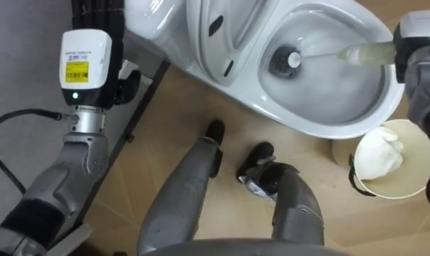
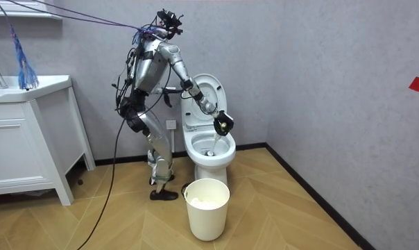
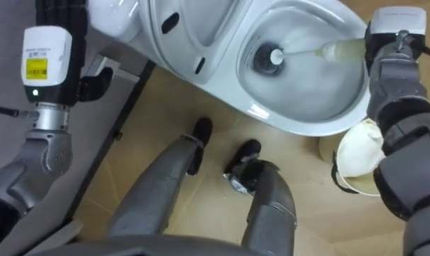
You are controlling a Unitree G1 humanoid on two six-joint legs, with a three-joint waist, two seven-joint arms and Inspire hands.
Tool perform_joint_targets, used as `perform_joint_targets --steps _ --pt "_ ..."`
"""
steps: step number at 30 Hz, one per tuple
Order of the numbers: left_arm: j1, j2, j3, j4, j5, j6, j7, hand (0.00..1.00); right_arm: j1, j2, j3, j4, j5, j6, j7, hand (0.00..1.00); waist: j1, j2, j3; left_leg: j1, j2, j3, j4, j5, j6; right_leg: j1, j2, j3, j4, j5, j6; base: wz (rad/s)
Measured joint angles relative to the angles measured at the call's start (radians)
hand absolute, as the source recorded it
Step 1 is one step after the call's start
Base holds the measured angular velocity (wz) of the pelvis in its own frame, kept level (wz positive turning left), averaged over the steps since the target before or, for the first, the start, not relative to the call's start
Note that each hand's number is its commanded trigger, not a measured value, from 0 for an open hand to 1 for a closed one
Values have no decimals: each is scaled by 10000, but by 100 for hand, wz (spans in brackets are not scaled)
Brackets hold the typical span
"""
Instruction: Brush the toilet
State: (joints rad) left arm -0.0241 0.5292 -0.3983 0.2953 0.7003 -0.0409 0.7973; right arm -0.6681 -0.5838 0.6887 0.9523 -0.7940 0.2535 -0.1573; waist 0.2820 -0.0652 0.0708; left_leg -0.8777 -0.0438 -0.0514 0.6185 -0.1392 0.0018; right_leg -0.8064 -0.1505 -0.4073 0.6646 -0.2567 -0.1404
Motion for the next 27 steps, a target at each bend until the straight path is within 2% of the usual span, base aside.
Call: perform_joint_targets --steps 2,4,6,8,11,13,16,22,27 --pt "77 -9 5 2 -11 146 -63 0 614 -195 111 -1556 -911 362 276 100 22 36 -31 21 43 -52 37 -14 4 70 86 -16 -71 56 -5 0" --pt "260 -15 25 -10 -162 229 -82 0 1146 -202 111 -2500 -1302 756 430 100 85 82 -54 62 173 -75 62 -71 -7 212 230 -107 -269 189 -41 -13" --pt "441 -49 26 0 -237 312 -188 0 1851 -189 -14 -3288 -1777 1091 698 100 164 219 -100 132 299 -77 109 -171 -22 420 370 -162 -411 220 -26 -10" --pt "742 -77 23 5 -462 450 -297 0 2779 -318 -135 -4497 -2348 1651 1085 100 176 657 -307 154 353 -290 229 -315 -98 664 520 -325 -665 272 38 2" --pt "1095 -95 23 5 -1249 558 -303 0 3513 -457 -229 -5481 -2755 2159 1567 100 221 978 -485 187 374 -307 193 -313 -95 728 573 -329 -786 374 -27 -1" --pt "1097 -110 20 1 -1514 543 -293 0 3699 -457 -361 -5874 -2863 2317 1851 100 219 1059 -477 177 417 -307 187 -315 -109 728 627 -326 -827 386 -52 -3" --pt "1040 -113 7 -2 -1822 548 -219 0 3886 -460 -411 -6445 -3105 2451 2214 100 172 1071 -471 152 529 -304 132 -319 -174 733 759 -332 -991 446 -128 -4" --pt "1160 -123 2 -12 -2319 472 131 0 4453 -551 -470 -7554 -3279 2729 2767 100 -231 1058 -465 117 554 -381 -10 -289 -228 733 818 -414 -1118 399 -189 4" --pt "1284 -124 4 -15 -2330 330 219 0 5167 -558 -871 -8564 -3927 2758 3223 100 -321 1056 -463 26 582 -400 74 -350 -231 731 838 -491 -1140 327 -172 5"
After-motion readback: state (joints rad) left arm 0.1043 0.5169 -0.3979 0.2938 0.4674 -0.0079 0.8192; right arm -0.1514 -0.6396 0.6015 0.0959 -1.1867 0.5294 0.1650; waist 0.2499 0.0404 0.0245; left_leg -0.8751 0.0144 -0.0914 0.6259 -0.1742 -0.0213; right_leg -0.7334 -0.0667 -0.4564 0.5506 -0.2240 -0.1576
